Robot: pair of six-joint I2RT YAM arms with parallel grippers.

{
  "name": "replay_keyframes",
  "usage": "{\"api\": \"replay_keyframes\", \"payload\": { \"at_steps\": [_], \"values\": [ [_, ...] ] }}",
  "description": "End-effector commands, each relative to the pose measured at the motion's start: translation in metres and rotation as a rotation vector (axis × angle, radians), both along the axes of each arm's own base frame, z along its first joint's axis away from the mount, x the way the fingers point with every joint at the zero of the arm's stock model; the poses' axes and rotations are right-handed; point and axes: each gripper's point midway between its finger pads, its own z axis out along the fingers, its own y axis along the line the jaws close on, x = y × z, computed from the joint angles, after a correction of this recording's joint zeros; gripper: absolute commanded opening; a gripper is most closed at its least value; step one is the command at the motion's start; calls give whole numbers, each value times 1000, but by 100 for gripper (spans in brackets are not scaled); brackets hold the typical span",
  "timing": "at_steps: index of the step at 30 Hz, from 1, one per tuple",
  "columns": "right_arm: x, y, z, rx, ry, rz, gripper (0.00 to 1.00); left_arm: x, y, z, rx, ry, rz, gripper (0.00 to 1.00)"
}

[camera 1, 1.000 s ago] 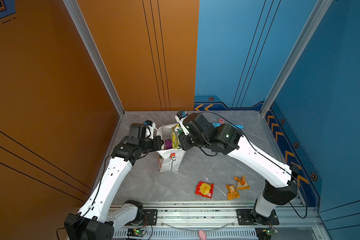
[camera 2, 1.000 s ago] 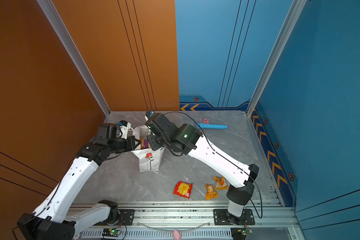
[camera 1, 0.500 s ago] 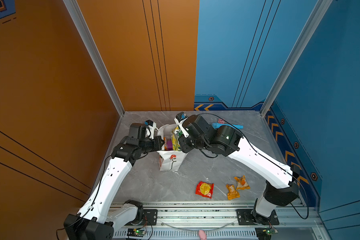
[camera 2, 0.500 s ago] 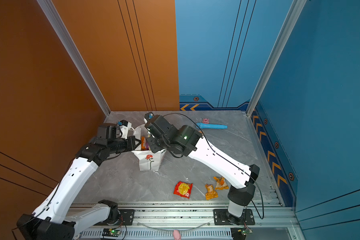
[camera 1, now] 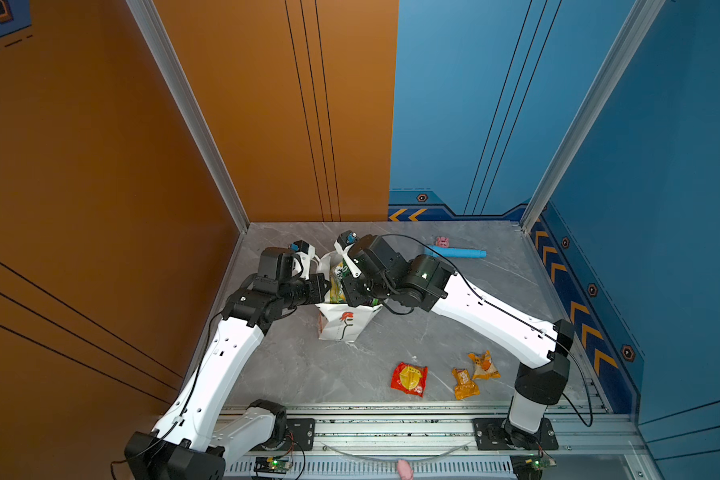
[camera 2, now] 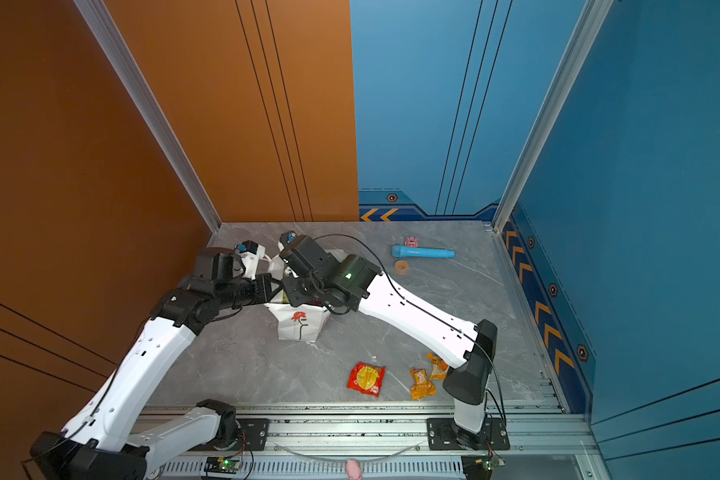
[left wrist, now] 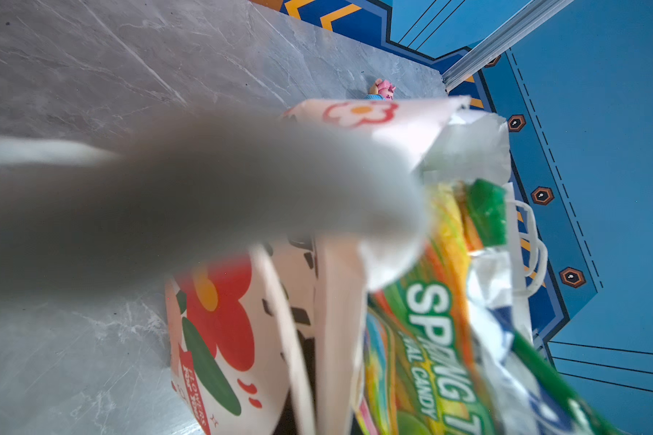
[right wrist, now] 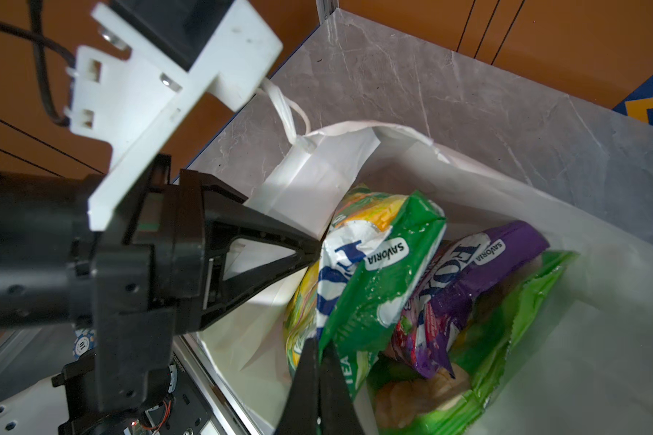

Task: Place the snacks into the paper bag
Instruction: 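Lower the green Fox's bag into the paper bag with the right gripper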

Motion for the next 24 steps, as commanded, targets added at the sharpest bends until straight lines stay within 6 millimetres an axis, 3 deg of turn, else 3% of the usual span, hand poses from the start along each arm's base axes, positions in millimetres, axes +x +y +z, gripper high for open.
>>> {"api": "replay_keyframes", "payload": {
  "at_steps": [1, 9, 19, 22, 24],
  "values": [
    [9, 9, -9, 41, 13, -19, 0, 4, -11, 49, -57, -199, -60, 0],
    [16, 14, -38, 14, 60, -31, 0, 4, -11, 49, -57, -199, -59, 0],
    [15, 31, -38, 38, 83, -6, 0, 4, -10, 49, -56, -198, -57, 0],
    [26, 17, -45, -3, 82, -71, 0, 4, -8, 49, -50, -204, -50, 0],
    [41, -5, -50, -28, 97, -156, 0, 4, -6, 49, -44, -207, -38, 0]
  ]
}}
